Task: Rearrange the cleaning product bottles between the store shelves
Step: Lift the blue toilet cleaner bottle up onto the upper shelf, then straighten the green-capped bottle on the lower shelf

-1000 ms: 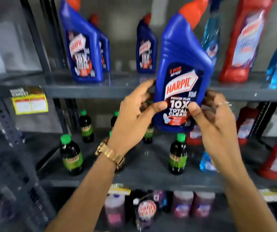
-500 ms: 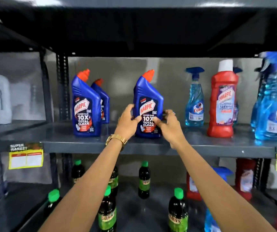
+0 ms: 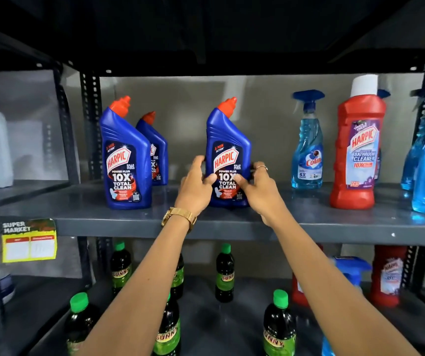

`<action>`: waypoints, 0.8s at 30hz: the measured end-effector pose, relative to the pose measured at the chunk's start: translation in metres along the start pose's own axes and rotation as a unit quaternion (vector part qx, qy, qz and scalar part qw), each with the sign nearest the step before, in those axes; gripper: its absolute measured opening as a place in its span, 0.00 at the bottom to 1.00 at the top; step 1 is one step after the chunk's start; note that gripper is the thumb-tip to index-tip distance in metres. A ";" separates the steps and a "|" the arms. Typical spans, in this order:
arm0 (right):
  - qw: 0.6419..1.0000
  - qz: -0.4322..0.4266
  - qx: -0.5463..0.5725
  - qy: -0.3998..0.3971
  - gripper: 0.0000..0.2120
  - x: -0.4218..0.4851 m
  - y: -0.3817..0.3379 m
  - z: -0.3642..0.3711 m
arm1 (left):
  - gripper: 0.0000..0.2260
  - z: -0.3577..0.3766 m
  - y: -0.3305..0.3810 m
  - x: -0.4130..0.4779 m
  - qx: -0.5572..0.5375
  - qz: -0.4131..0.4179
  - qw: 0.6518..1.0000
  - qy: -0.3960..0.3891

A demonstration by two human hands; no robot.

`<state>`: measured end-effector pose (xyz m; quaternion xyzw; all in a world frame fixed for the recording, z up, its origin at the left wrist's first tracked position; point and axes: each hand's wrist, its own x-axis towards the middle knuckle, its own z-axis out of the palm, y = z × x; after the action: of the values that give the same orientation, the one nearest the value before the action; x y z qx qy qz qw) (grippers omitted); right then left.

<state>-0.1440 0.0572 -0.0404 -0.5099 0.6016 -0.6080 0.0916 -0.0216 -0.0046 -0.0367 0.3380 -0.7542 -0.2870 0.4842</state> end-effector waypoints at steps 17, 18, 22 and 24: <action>0.916 -0.311 -0.001 0.255 0.12 -0.116 0.093 0.006 | 0.23 0.062 -0.045 -0.094 0.093 0.420 0.856 0.289; 0.931 -0.267 -0.034 0.247 0.13 -0.140 0.121 0.003 | 0.23 0.083 -0.066 -0.118 0.100 0.411 0.868 0.260; 0.964 -0.118 -0.068 0.230 0.13 -0.190 0.196 -0.002 | 0.20 0.134 -0.129 -0.172 0.069 0.290 0.948 0.110; 0.979 -0.004 -0.064 0.195 0.16 -0.207 0.234 -0.008 | 0.19 0.162 -0.156 -0.193 0.022 0.147 0.989 0.012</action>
<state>-0.1719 0.1516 -0.3368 -0.3888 0.6437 -0.6562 -0.0629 -0.0769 0.0699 -0.3182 0.2375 -0.7959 -0.1922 0.5227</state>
